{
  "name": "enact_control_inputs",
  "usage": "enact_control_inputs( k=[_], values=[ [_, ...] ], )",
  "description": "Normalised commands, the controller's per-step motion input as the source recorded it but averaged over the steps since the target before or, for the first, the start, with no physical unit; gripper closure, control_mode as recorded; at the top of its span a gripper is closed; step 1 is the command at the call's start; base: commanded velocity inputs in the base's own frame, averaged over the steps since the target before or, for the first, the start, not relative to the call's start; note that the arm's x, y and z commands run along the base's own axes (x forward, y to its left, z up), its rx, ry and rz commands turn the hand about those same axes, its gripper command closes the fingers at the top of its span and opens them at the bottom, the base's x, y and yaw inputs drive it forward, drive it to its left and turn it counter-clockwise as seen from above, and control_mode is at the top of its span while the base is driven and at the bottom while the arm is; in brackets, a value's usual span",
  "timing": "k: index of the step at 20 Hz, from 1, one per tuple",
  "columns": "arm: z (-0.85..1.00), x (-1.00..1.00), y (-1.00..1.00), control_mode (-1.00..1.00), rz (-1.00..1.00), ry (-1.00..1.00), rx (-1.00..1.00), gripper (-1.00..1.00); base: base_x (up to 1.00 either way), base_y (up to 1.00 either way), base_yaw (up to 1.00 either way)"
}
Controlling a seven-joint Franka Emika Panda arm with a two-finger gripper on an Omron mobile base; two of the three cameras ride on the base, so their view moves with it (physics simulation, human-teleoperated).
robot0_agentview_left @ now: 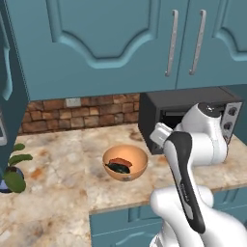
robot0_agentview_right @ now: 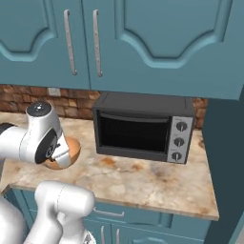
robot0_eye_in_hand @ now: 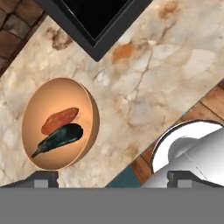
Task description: Place the bowl with the sweet potato and eggplant on the top shelf of the fridge. Place the bowl with the steak and chicken drumstick on the second highest shelf of the fridge.
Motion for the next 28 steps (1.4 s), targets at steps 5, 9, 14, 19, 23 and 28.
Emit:
enact_control_inputs(
  k=[5,9,14,19,23,28],
  values=[
    [-0.62,0.62,0.01,-1.00,0.09,0.09,0.00,-1.00,0.00,0.00,0.00],
    [-0.60,0.68,0.28,-1.00,0.00,0.06,-0.03,-1.00,0.00,0.00,0.00],
    [-0.69,0.54,0.29,-1.00,0.00,0.08,-0.01,-1.00,0.00,0.00,0.00],
    [-0.56,0.41,0.11,-1.00,0.00,0.06,-0.01,-1.00,0.00,0.00,0.00],
    [-0.27,0.50,0.14,-1.00,0.00,0.02,-0.02,-1.00,0.00,0.00,0.00],
    [-0.59,0.05,0.01,-1.00,0.00,0.10,-0.03,-1.00,0.00,0.00,0.00]
  ],
)
